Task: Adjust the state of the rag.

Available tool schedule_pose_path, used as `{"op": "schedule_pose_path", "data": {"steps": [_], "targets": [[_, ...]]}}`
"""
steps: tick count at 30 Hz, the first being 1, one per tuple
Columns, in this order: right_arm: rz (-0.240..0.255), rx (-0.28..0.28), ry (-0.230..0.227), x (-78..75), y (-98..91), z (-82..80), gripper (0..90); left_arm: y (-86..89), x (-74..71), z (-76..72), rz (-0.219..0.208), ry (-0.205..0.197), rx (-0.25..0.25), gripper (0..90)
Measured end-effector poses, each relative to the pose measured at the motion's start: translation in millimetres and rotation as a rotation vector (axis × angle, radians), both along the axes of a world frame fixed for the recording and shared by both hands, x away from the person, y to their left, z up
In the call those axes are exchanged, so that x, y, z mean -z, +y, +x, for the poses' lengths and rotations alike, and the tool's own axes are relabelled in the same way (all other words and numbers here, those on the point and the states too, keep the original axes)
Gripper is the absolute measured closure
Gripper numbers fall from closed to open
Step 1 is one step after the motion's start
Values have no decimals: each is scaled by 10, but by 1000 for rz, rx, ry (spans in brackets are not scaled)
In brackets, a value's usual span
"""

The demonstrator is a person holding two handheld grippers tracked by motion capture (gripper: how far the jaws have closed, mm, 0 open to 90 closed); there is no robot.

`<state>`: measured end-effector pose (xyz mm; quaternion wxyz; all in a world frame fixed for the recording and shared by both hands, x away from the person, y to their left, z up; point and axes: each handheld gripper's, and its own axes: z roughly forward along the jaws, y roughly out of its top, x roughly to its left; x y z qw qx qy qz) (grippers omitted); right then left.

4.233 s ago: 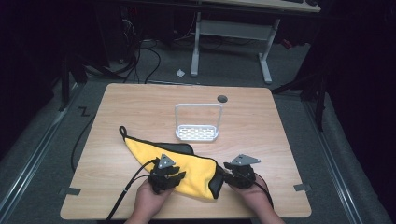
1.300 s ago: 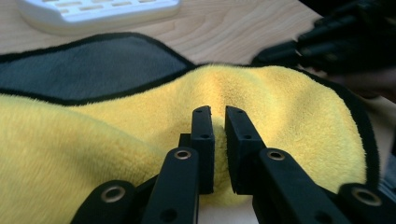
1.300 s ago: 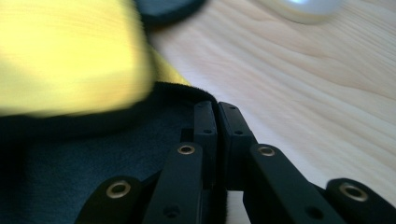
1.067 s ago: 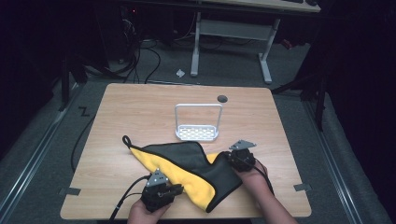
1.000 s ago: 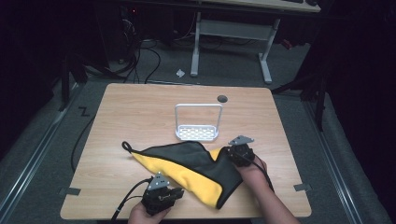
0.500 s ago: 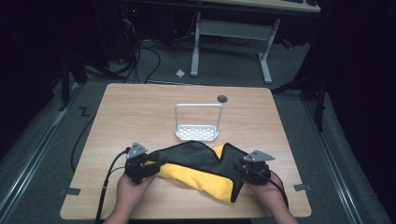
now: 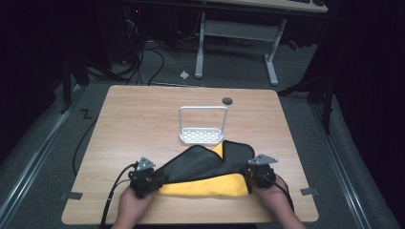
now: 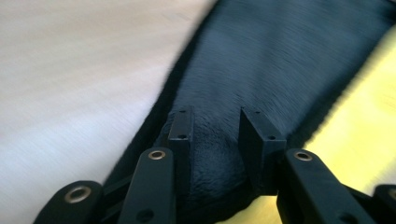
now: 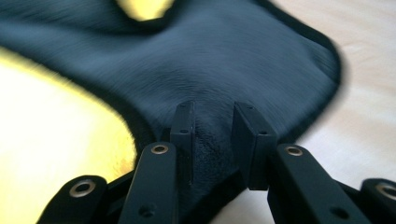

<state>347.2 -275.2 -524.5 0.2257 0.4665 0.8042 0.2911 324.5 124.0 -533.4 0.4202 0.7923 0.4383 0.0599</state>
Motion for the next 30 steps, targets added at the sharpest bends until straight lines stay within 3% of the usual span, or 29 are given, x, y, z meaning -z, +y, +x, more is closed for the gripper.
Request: {"op": "schedule_pose_path", "data": {"steps": [3,6,7,8,9,13,15,18,19,21,25,27,28,30], "targets": [[41,41,16,1,-99,286,724,-8,1,-188,-55,39,43,653],[24,56,30,-29,-114,414,719,21,-74,-259,-74,21,48,610],[11,60,21,-53,-110,402,715,21,-74,-259,-74,21,48,610],[8,60,5,-87,-120,368,712,80,-155,-247,-67,-29,36,610],[12,62,-9,-128,-137,319,708,113,-196,-221,-63,-40,32,612],[17,61,-88,-283,-223,27,704,247,-343,-65,-79,-93,-3,648],[37,59,-111,-329,-251,-124,702,244,-393,45,-83,-84,5,729],[64,53,-129,-334,-239,-282,702,124,-415,146,-75,-81,34,756],[71,43,-133,-328,-220,-312,703,-64,-394,254,-43,-76,76,755],[79,27,-138,-325,-161,-358,714,-262,-334,376,-17,-38,116,744],[99,-14,-113,-289,-31,-382,718,-570,-150,559,80,11,163,703],[101,-33,-90,-244,19,-377,696,-613,-76,579,85,17,173,701],[99,-42,-78,-217,36,-369,667,-606,-64,564,88,1,166,730],[77,-47,-44,-140,75,-346,570,-549,-46,539,67,6,135,759]]}}
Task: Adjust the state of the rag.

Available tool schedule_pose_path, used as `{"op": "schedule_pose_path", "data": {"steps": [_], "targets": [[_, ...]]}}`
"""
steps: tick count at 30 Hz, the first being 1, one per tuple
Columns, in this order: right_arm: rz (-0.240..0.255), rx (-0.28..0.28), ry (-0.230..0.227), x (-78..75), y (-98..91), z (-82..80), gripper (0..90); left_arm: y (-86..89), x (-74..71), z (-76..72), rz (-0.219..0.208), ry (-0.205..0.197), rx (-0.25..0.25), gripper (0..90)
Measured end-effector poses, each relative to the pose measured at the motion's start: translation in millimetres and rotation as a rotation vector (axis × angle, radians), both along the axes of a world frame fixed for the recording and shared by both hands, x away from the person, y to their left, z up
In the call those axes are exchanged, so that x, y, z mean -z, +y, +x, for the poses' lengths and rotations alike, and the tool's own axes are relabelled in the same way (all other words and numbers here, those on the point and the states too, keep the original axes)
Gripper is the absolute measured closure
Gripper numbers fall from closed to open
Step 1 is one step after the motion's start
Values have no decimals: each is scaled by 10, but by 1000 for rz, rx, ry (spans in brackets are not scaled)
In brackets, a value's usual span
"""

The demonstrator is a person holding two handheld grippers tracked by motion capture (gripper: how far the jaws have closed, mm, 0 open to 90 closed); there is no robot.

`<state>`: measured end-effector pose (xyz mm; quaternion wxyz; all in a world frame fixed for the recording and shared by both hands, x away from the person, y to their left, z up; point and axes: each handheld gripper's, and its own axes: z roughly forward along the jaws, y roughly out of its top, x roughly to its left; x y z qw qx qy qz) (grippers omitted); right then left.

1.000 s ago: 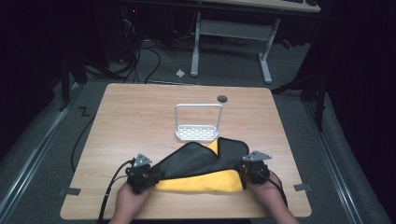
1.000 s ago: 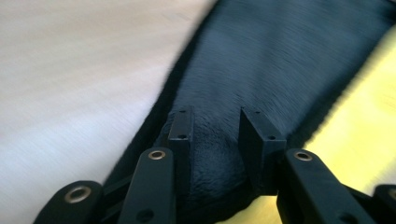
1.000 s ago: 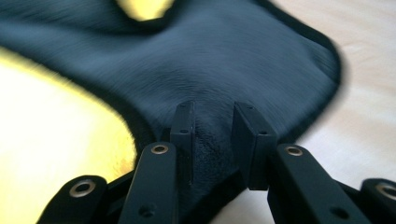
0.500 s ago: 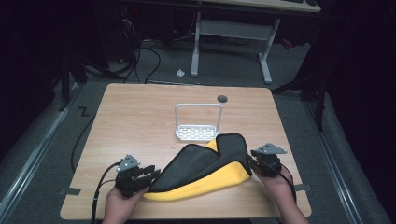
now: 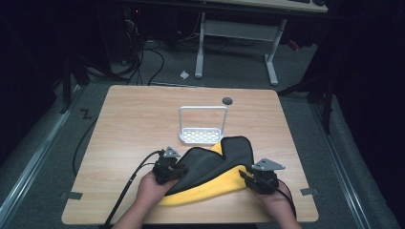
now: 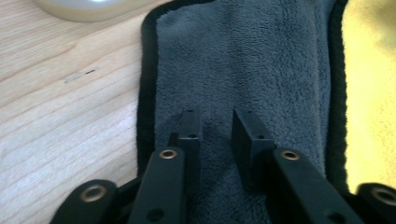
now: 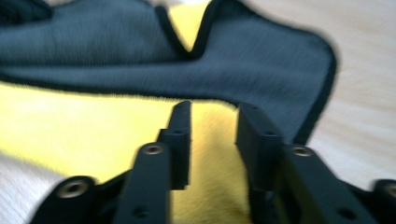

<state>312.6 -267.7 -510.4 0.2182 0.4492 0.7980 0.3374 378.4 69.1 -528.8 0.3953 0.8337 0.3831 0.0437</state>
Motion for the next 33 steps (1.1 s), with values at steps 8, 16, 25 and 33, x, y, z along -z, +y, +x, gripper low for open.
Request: {"op": "schedule_pose_path", "data": {"steps": [8,16,25,33], "targets": [[0,31,48,177,-68,141,529,377,13,-107,-4,-3,-136,818],[-29,78,29,169,-79,464,543,769,15,-12,25,-32,-297,839],[-9,58,45,83,28,559,496,885,-155,-421,-52,-57,-248,662],[-12,-1,17,77,-4,371,787,998,-17,-818,-151,30,-243,630]]}}
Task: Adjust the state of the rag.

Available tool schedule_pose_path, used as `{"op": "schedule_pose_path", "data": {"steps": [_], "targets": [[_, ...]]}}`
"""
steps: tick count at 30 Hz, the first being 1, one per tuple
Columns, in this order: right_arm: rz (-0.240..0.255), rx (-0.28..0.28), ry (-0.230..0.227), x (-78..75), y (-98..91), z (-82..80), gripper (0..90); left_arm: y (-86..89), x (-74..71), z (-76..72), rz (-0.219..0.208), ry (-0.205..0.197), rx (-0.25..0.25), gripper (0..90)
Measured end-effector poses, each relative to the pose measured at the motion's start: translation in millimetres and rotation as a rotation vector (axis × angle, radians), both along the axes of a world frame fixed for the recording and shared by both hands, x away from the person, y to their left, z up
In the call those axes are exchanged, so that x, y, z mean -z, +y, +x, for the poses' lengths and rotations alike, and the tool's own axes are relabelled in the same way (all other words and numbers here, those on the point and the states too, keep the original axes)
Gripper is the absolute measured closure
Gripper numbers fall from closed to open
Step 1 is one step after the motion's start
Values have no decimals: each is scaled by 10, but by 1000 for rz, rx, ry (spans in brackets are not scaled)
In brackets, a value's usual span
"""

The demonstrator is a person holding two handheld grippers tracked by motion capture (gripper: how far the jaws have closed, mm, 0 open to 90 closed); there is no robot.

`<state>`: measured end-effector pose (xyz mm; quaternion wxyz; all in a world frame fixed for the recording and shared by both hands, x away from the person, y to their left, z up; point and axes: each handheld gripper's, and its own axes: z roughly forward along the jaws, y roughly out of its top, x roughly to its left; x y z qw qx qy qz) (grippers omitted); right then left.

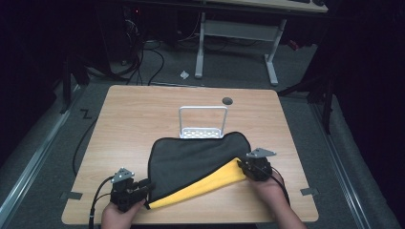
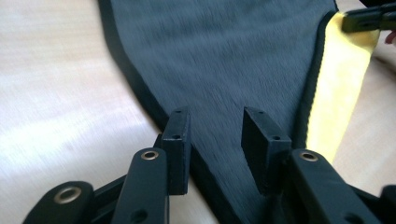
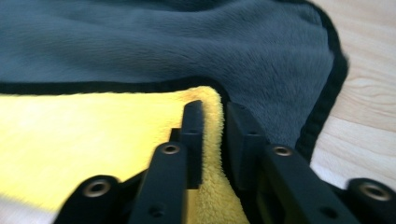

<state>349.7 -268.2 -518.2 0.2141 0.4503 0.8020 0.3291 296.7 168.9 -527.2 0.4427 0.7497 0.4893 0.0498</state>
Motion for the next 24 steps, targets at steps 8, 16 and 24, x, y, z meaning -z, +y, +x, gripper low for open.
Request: {"op": "schedule_pose_path", "data": {"steps": [8,16,24], "targets": [[59,0,-99,-183,-256,-669,767,-150,14,-185,24,-6,42,611],[86,47,-57,-87,-526,-1132,669,-184,21,-391,51,-9,45,582],[95,91,-117,-267,-572,-981,664,-161,48,-518,49,-5,29,572]]}}
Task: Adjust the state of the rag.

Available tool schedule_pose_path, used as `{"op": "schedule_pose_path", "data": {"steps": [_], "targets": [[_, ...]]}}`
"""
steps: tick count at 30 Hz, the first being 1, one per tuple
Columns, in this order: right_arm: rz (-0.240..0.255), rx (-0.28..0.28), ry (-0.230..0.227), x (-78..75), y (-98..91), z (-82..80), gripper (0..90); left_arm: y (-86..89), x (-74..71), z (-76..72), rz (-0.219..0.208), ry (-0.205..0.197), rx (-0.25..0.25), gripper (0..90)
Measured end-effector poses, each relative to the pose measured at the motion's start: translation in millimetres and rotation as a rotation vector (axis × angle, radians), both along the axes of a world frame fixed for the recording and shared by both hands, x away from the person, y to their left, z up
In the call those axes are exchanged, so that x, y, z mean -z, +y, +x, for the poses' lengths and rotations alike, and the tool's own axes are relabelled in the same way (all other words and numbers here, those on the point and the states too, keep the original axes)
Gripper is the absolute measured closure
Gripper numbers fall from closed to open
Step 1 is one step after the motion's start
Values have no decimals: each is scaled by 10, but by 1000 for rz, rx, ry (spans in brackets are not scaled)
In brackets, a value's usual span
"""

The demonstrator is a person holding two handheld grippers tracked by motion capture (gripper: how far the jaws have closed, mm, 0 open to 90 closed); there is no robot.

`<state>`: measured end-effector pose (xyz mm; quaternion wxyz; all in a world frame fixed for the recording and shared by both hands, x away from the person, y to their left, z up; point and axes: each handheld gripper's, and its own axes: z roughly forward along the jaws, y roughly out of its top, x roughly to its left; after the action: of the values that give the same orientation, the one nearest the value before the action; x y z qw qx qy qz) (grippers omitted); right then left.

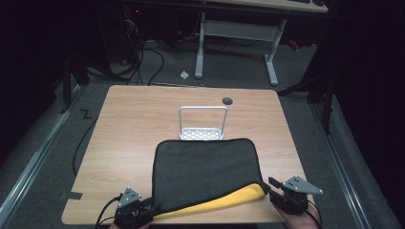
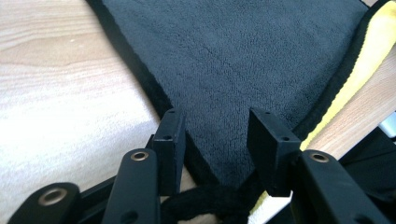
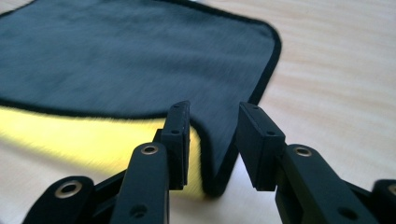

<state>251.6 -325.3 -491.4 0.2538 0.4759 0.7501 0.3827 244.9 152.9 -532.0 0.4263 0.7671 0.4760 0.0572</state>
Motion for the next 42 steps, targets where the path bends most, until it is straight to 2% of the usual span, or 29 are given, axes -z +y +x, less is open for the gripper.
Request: {"op": "schedule_pose_path", "data": {"steps": [3,5,7,8,10,13,17,19,22,26,31,33,36,38,40,42], "targets": [[-21,11,37,56,29,248,689,1,3,-1,-4,6,-2,567],[-51,18,84,162,60,411,706,-11,2,-10,-2,2,-5,562],[-71,14,126,269,85,501,711,-15,-1,-23,-1,0,-1,557],[-68,9,142,304,98,496,713,-11,3,-40,-1,0,-1,554],[-65,-17,143,327,113,397,713,-1,10,-80,-2,6,1,552],[-58,-29,122,286,82,132,705,7,3,-123,-7,4,1,546],[-53,-19,104,264,7,-187,696,-11,-33,-128,-11,-12,8,541],[-56,-17,96,262,-9,-243,689,-22,-58,-124,-9,-24,12,538],[-60,-14,86,235,5,-214,670,-35,-78,-78,1,-43,10,537],[-64,-27,89,232,66,-35,641,-31,-101,96,19,-63,11,537],[-92,-48,85,219,246,266,607,-28,-133,434,64,-73,13,553],[-110,-60,89,214,340,428,596,-48,-168,583,63,-97,14,566],[-130,-81,98,220,520,668,622,-135,-175,816,84,-116,32,601],[-147,-91,111,236,647,795,652,-221,-137,945,99,-101,42,643],[-148,-92,124,262,743,884,689,-310,-86,1027,152,-101,52,689],[-164,-96,146,297,789,940,721,-381,-27,1077,181,-98,57,716]]}}
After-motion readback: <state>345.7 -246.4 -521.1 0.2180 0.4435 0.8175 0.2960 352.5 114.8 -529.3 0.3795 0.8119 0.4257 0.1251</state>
